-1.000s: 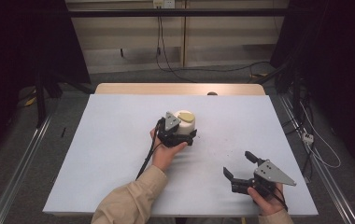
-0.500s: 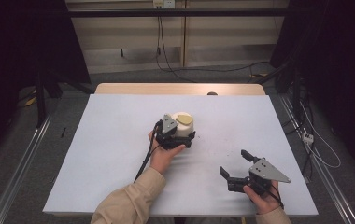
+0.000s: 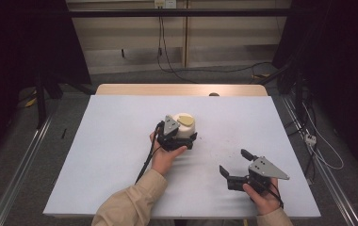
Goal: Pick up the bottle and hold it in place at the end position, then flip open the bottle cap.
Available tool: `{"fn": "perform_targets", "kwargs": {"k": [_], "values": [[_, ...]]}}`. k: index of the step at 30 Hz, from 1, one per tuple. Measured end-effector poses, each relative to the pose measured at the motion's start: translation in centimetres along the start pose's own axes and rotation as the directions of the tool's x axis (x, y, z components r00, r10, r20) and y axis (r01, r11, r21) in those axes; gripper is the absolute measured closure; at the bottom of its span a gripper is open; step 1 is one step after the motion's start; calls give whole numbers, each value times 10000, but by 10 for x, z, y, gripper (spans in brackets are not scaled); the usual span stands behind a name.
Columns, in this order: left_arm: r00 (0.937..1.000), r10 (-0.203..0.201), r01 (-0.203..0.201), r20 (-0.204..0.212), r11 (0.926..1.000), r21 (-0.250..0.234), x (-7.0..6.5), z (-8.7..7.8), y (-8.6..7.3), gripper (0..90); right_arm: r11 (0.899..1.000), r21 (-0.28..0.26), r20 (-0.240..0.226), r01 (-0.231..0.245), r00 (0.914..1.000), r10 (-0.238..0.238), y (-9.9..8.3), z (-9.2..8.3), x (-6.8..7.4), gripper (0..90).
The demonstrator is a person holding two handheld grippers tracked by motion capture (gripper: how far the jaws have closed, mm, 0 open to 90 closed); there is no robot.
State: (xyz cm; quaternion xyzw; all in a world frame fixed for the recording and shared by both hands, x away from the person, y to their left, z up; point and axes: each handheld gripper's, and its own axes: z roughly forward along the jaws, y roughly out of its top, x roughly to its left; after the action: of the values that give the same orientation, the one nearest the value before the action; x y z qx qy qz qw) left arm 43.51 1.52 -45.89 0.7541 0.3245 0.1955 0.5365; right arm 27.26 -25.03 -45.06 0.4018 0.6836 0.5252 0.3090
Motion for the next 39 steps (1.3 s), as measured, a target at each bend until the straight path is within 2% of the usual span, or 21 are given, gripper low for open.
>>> {"fn": "perform_targets", "kwargs": {"k": [7,8,15,21,30,39], "values": [[10000,86,-86,-2,10000,13,0,0,0,49,9992,364,251,-177,9995,168,5,11,-2,34],[10000,89,-89,-3,10000,10,0,0,0,49,9991,318,249,-292,9993,284,6,13,-2,34],[10000,99,-99,-13,9999,17,0,0,0,48,9995,270,68,-180,9998,178,12,21,0,21],[10000,71,-71,-36,10000,10,0,0,0,49,9967,641,98,-499,9987,494,16,33,0,22],[10000,90,-90,-41,10000,26,0,0,0,49,9947,816,184,-629,9979,616,24,47,-1,29],[9999,107,-106,-43,9999,46,0,0,0,49,9920,976,239,-806,9966,786,32,55,-5,34]]}}
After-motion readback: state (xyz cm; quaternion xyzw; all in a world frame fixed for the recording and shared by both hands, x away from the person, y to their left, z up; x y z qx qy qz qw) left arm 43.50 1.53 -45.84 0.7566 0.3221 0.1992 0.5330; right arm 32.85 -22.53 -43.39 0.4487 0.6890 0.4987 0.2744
